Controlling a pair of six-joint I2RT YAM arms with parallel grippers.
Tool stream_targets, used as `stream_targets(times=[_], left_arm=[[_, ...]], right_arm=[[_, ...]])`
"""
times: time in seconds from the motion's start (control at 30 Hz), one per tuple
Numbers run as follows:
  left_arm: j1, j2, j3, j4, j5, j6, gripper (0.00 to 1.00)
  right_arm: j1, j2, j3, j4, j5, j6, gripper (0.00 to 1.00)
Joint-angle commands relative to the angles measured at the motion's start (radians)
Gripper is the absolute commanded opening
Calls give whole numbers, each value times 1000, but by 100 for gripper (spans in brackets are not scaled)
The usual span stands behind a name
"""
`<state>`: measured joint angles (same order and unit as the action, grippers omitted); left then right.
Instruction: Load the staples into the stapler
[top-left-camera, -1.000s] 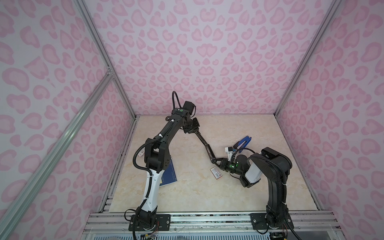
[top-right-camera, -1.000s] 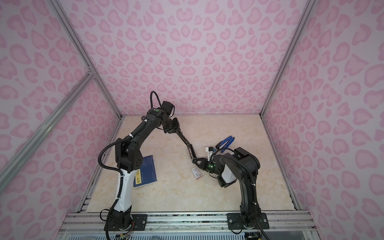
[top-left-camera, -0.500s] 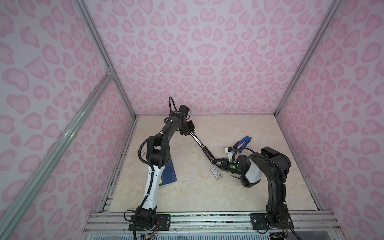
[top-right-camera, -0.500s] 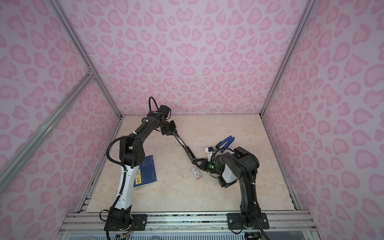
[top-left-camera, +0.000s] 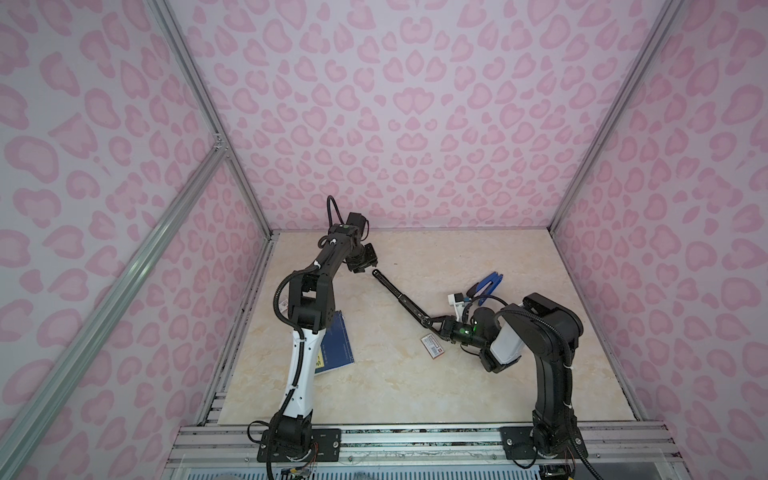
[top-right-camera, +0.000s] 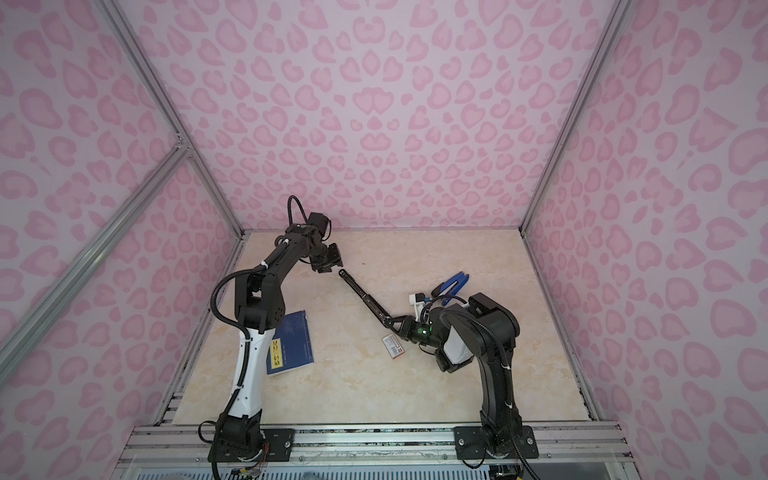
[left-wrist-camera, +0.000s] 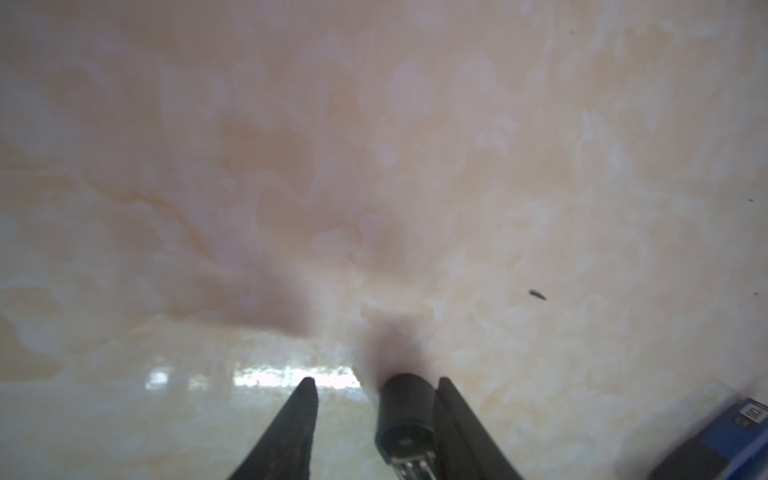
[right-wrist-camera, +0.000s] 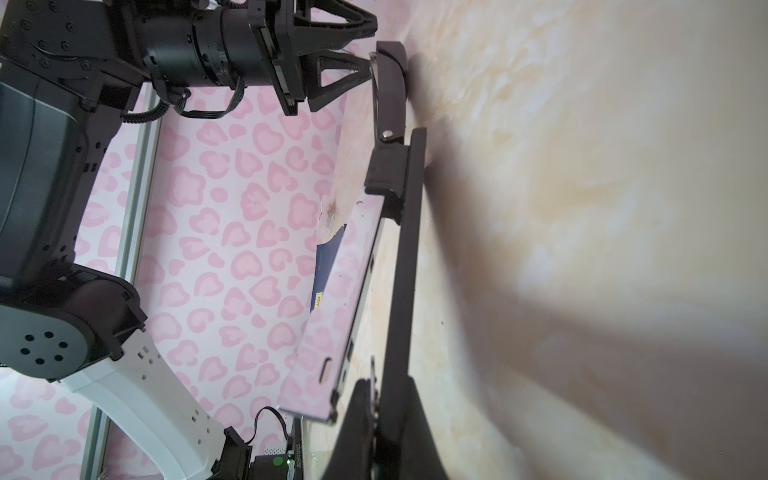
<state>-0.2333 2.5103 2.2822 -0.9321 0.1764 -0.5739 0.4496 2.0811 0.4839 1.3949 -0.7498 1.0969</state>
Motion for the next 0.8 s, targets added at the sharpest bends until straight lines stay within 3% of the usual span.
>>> stream_targets(times=[0.0,0.13,0.47,0.77], left_arm=[[-2,-28,-10,4,-53,36,53],[-1,-111,-85,24,-42,18,54],[-29,-491,-609,258,17,-73,54],[-119,-628,-840,353,73,-156,60]], right_arm=[[1,17,7,-129,21,-19,0],[6,-8,27,-198,27,-39,0],[57,-2,191,-390,44,-58,0],[95,33,292,-446,47,-51,0]])
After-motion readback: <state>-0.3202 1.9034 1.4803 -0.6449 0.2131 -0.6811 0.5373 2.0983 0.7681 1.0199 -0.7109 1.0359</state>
